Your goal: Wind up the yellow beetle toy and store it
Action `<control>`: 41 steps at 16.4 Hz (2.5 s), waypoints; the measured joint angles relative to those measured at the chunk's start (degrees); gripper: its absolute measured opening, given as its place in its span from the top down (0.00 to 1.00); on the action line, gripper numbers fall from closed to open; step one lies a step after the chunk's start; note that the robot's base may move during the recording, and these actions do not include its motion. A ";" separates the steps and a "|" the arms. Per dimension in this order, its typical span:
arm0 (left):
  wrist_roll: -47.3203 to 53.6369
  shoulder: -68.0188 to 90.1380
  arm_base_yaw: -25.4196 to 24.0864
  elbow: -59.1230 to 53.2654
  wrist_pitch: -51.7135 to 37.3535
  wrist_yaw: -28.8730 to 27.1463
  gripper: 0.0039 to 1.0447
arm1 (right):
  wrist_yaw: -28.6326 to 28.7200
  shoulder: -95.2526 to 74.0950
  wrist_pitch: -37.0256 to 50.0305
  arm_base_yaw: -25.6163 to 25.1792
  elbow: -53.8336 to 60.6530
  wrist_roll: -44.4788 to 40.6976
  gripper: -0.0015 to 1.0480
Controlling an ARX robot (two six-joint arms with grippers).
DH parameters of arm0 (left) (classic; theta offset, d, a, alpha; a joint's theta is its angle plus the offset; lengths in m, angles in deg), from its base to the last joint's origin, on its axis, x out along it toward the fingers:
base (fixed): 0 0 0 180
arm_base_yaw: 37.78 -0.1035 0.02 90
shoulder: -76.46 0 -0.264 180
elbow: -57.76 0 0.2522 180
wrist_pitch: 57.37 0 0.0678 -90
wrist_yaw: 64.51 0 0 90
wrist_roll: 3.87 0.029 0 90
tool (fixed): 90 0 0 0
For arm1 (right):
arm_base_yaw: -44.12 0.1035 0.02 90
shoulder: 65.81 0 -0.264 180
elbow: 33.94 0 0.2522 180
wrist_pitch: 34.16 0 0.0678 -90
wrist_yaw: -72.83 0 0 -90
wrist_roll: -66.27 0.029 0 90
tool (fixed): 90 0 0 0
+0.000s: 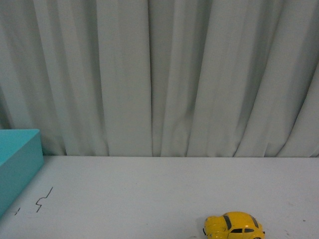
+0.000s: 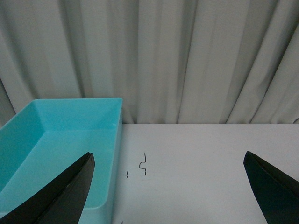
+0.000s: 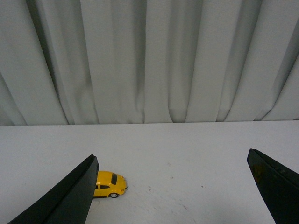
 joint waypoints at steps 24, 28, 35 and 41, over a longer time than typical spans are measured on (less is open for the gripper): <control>-0.02 0.00 0.00 0.00 0.00 -0.02 0.06 | 46.45 -82.60 28.11 -13.70 -47.74 -19.08 0.06; -0.02 0.00 0.00 0.00 0.00 0.00 0.06 | 41.55 -99.80 -10.36 -5.88 -67.58 -59.78 0.06; -0.02 0.00 0.00 0.00 0.00 0.00 0.06 | 28.02 -119.78 -42.56 2.01 -87.95 -97.31 0.06; -0.02 0.00 0.00 0.00 0.00 0.00 0.06 | 23.32 -124.65 -46.40 5.38 -88.32 -98.25 0.06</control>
